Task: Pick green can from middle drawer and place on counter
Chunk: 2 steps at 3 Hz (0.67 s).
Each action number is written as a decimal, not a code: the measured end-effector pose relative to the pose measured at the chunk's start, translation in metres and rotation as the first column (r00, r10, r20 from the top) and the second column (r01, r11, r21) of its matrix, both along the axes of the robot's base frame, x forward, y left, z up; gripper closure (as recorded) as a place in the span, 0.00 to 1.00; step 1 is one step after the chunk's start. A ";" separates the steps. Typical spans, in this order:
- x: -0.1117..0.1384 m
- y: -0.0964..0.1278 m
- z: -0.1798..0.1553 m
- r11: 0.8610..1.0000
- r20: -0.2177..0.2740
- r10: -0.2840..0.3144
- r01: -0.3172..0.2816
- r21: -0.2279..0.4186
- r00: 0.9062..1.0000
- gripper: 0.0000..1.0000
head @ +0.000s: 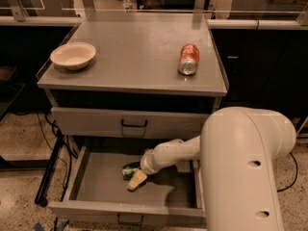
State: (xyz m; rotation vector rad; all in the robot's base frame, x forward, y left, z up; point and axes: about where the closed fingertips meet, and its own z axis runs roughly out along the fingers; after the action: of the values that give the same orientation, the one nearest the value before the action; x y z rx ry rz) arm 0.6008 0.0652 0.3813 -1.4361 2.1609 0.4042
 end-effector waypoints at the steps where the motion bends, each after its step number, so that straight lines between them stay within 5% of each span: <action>1: 0.001 0.008 -0.020 1.000 -0.047 0.031 -0.031 0.006 0.998 0.00; 2: 0.001 0.008 -0.021 0.999 -0.052 0.034 -0.033 0.005 0.998 0.00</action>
Offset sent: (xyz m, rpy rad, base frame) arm 0.0034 0.0106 -0.0324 0.0064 0.0810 0.0470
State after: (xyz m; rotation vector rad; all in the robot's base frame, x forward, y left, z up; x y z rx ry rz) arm 0.6018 0.0737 0.3600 -1.4764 2.1778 0.4627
